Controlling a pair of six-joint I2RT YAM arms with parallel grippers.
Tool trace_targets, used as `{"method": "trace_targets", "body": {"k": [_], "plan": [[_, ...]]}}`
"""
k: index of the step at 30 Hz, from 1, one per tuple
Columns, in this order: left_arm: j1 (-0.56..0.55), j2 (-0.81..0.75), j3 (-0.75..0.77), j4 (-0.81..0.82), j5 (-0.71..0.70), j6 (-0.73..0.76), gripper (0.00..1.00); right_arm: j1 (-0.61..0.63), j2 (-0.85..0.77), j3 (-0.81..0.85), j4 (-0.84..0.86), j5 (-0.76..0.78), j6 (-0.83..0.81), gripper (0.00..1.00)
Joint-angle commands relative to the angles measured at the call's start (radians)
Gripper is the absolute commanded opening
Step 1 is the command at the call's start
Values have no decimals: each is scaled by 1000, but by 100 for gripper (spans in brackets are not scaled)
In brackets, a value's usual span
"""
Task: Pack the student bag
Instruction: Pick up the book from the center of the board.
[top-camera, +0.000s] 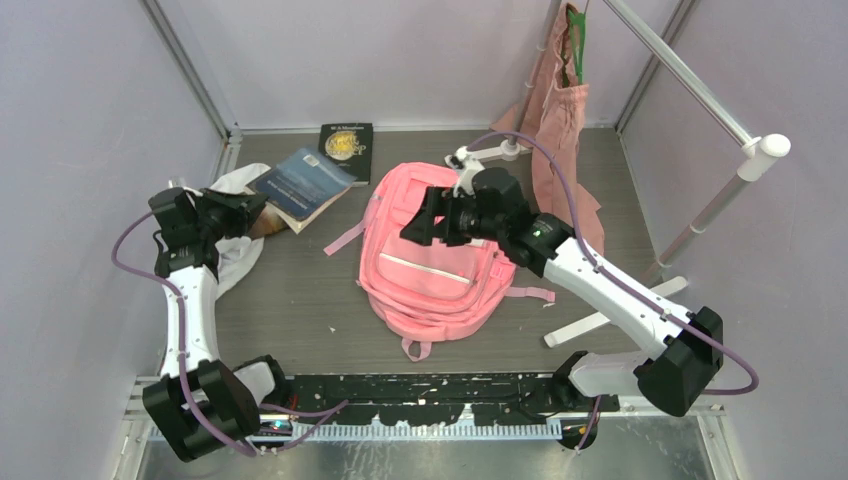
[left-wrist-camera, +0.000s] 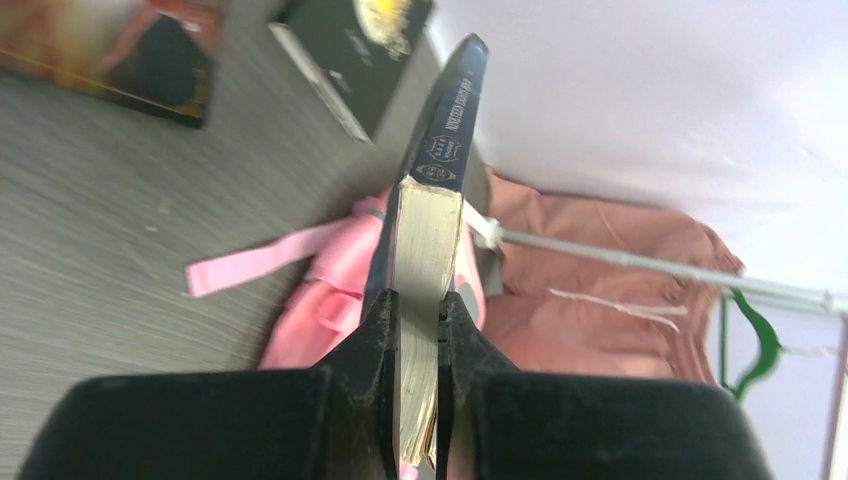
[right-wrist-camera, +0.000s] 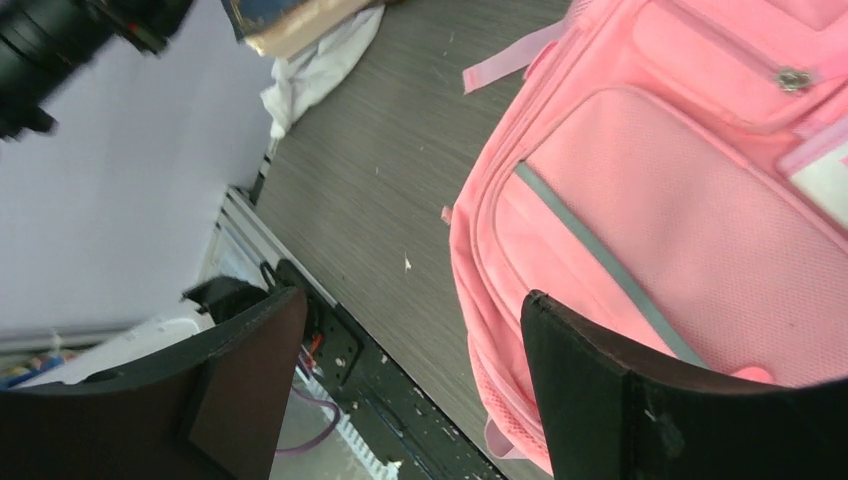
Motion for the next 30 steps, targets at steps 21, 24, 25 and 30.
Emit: {"method": "trace_targets", "body": {"k": [21, 24, 25, 30], "plan": [[-87, -138, 211, -193, 321, -157, 0, 483, -110, -199, 365, 798, -631, 95], [-110, -126, 225, -195, 325, -171, 0, 492, -195, -399, 670, 768, -741, 100], [-119, -126, 230, -195, 324, -168, 0, 494, -209, -438, 755, 769, -760, 100], [-150, -159, 233, -195, 275, -127, 0, 524, -168, -409, 687, 829, -870, 100]]}}
